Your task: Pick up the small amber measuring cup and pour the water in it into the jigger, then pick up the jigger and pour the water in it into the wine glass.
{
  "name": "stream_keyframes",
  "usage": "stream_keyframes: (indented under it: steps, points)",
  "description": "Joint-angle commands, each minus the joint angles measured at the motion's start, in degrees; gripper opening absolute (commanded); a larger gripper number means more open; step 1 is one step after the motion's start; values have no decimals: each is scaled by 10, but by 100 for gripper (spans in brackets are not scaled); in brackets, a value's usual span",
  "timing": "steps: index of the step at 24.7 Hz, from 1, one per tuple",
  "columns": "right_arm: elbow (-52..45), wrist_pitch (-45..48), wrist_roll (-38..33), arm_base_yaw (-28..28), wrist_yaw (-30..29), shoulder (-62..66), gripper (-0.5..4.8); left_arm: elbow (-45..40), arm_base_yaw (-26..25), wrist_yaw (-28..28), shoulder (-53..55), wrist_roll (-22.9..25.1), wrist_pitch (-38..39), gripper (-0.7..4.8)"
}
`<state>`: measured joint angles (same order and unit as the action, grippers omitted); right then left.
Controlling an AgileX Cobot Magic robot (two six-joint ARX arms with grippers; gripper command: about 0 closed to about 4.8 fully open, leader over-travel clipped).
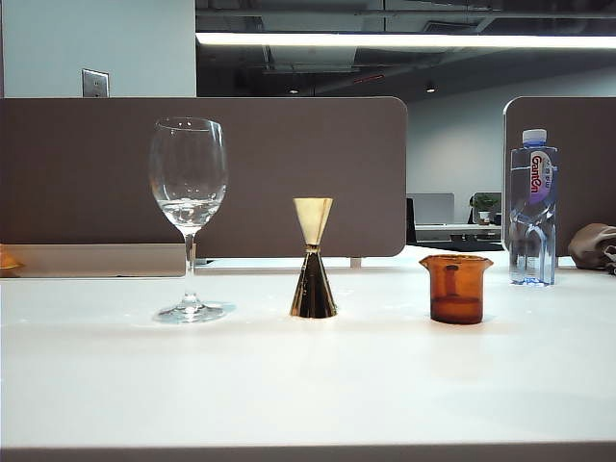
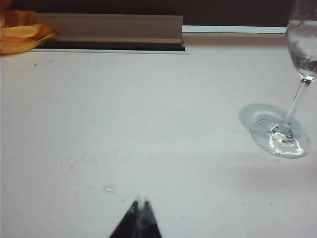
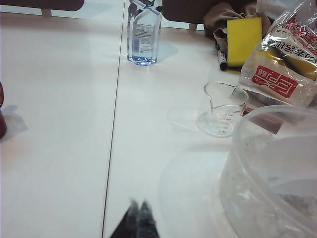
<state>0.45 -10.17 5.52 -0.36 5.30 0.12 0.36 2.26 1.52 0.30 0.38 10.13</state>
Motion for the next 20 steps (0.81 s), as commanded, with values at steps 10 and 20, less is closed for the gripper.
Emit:
stream_keyframes:
  steps: [10,20]
  points:
    - [-4,1,1,0,-1,0,0,1,0,-2,0,0,5,-2]
    - [-4,1,1,0,-1,0,0,163,46,-32,110,35,-30,-2]
